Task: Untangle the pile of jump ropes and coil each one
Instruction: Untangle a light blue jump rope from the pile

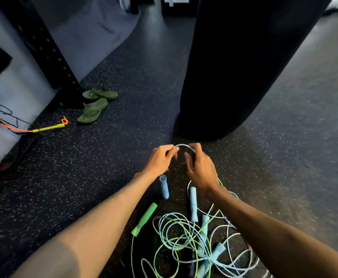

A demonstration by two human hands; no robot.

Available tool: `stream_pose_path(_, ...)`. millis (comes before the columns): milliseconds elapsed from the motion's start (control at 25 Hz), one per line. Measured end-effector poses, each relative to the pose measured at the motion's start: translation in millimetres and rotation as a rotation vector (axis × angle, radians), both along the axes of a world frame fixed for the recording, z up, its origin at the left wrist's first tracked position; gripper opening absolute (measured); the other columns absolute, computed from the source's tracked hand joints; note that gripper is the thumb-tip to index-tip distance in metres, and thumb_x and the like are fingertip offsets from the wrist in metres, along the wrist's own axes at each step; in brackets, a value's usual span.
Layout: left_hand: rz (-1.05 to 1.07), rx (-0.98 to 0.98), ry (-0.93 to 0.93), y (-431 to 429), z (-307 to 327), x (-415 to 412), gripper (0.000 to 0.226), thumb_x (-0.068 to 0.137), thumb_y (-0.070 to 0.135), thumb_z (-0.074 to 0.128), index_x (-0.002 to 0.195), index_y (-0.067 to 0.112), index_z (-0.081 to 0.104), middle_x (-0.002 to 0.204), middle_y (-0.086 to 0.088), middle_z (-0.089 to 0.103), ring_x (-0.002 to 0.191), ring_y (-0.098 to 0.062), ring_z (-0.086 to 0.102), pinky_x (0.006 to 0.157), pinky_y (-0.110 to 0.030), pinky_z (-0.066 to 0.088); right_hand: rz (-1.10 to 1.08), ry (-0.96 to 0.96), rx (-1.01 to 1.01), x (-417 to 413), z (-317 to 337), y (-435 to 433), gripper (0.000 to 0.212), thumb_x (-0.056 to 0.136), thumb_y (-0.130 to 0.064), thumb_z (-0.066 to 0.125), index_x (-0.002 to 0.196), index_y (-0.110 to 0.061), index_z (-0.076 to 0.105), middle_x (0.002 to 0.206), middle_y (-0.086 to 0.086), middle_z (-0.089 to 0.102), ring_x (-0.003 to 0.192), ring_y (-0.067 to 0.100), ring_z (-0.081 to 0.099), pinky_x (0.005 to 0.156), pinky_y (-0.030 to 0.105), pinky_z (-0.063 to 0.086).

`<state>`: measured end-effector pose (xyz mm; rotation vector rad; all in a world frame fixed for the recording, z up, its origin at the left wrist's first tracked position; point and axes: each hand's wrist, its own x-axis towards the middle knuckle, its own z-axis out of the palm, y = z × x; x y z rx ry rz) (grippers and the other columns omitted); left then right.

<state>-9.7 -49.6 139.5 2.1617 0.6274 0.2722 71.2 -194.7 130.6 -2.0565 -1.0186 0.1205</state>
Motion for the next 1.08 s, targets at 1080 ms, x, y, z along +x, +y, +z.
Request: stream_pose_path(1080, -0.217, -1.098, -0.617, -166, 220, -124, 0.035, 0.104, 0.012, 0.032, 0.130, 0.001, 0.052, 0.075, -0.006, 0.053, 0.067, -0.018, 0.052, 0.068, -0.026, 0.046, 0.000, 0.229, -0.283, -68, 157, -174, 0.013, 0.101, -0.024, 0.050, 0.094, -0.015, 0.044, 0.078, 0.007, 0.063, 0.069, 0.022, 0.061, 0.072, 0.039, 0.051)
